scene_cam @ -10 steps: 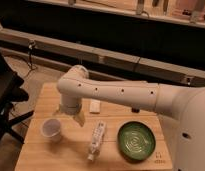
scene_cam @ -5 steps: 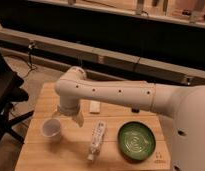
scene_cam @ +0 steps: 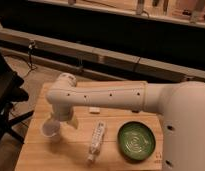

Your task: Place the ceramic cup in the ceramic bowl

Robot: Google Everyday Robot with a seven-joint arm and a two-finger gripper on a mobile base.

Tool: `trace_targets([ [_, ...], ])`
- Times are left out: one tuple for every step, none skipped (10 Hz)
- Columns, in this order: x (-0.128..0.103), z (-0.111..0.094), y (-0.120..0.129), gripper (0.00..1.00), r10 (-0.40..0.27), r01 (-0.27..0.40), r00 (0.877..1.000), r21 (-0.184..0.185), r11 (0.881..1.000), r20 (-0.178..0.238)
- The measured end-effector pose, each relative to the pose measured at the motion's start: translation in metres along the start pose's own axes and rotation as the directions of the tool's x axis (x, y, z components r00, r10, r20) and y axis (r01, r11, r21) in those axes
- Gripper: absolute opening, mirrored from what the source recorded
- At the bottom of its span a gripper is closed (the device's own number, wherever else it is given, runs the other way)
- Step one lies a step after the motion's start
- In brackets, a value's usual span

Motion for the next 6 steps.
trace_targets([
  [-0.002, 0.003, 0.0, 0.8, 0.0, 0.0, 1.0, 0.002, 1.0, -0.005],
  [-0.002, 0.007, 0.002, 0.8, 0.005, -0.005, 1.0, 0.004, 1.0, -0.007],
  [-0.003, 0.012, 0.002, 0.8, 0.007, -0.007, 1.0, 0.006, 1.0, -0.002],
  [-0.006, 0.02, 0.001, 0.8, 0.004, -0.004, 1.0, 0.003, 1.0, 0.011],
  [-0.008, 0.027, 0.0, 0.8, 0.002, -0.002, 1.0, 0.002, 1.0, 0.019],
  [-0.009, 0.034, 0.0, 0.8, 0.007, -0.007, 1.0, -0.001, 1.0, 0.031],
])
